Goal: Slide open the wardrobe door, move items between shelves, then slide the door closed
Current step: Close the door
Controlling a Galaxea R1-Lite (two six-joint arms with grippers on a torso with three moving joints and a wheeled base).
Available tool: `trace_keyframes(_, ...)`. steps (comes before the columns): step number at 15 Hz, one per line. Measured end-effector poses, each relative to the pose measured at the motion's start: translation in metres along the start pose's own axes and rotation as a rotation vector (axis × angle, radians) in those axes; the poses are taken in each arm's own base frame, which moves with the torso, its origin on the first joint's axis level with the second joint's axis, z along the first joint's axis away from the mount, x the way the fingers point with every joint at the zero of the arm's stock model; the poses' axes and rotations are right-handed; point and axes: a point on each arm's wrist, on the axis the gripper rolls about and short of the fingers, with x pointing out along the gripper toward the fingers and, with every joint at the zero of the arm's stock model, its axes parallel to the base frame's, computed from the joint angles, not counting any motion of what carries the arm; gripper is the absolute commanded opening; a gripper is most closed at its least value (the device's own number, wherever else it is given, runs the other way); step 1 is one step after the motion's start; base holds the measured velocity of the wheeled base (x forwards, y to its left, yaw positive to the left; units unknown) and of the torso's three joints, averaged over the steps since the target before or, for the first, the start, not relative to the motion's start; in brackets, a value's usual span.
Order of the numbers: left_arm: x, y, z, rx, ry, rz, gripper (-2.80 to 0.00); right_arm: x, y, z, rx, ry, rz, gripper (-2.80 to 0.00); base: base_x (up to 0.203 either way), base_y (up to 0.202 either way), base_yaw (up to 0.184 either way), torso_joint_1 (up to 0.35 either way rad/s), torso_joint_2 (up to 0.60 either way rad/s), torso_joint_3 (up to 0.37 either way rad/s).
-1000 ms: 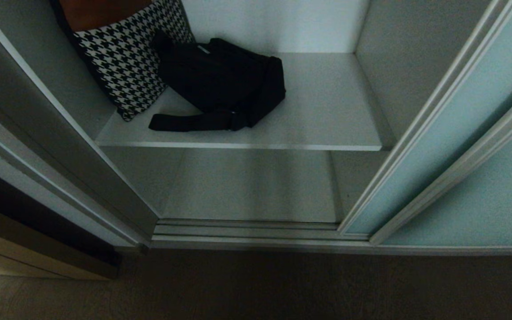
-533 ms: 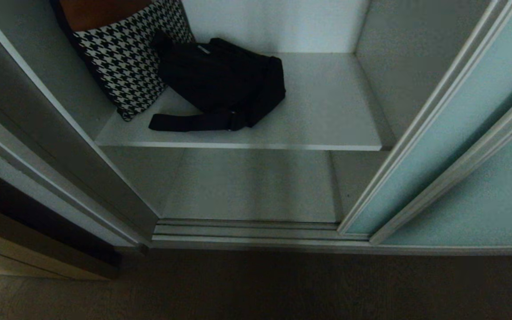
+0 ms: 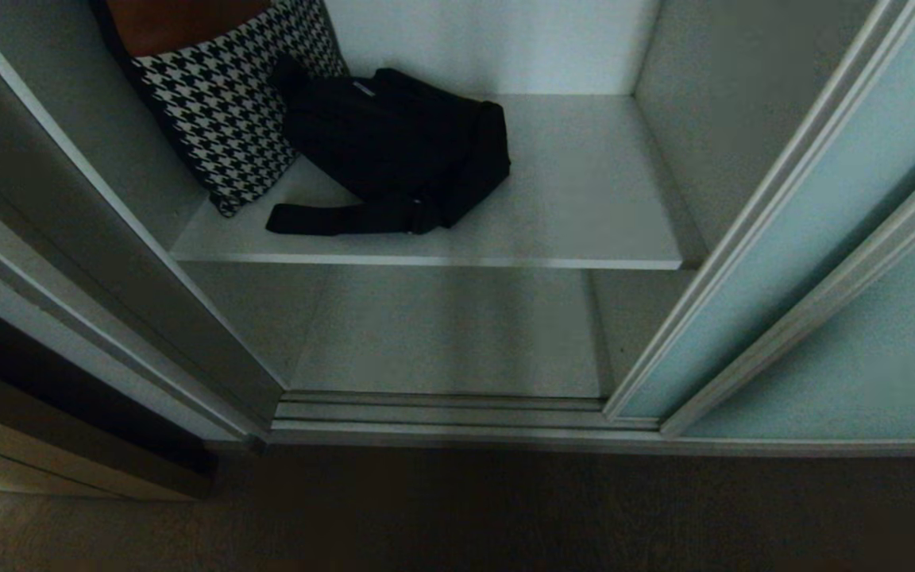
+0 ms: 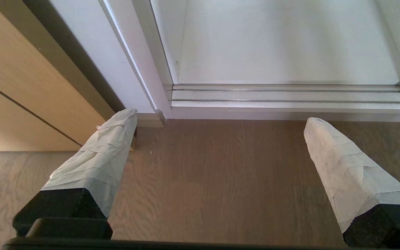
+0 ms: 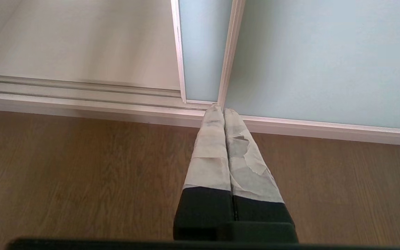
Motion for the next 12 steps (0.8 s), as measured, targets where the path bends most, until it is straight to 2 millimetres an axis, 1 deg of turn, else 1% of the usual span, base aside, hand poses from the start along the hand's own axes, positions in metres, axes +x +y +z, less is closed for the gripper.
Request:
trace_keyframes(2, 0.0, 0.0, 0.0, 0.009, 0.0, 0.0, 0.0, 0.0, 0.0, 0.0, 0.0, 0.0, -0.001, -2.8, 0.0, 0.0, 0.0, 0.0, 0.0, 0.0)
trace_keyframes(3, 0.0001, -0.0001, -0.0002, 0.021, 0.001, -0.002, -2.1, 0.0, 0.0, 0.0, 0.0, 0.0, -0.001, -2.8, 0.0, 0.0, 0.0, 0.0, 0.0, 0.0)
trace_keyframes(4, 0.0001, -0.0001, -0.0004, 0.032, 0.002, -0.005, -2.8, 0.0, 0.0, 0.0, 0.0, 0.0, -0.001, -2.8, 0.0, 0.0, 0.0, 0.0, 0.0, 0.0)
trace_keyframes(12, 0.0002, -0.0001, -0.0005, 0.025, 0.003, -0.003, -2.8, 0.0, 0.0, 0.0, 0.0, 0.0, 0.0, -2.8, 0.0, 0.0, 0.0, 0.0, 0.0, 0.0)
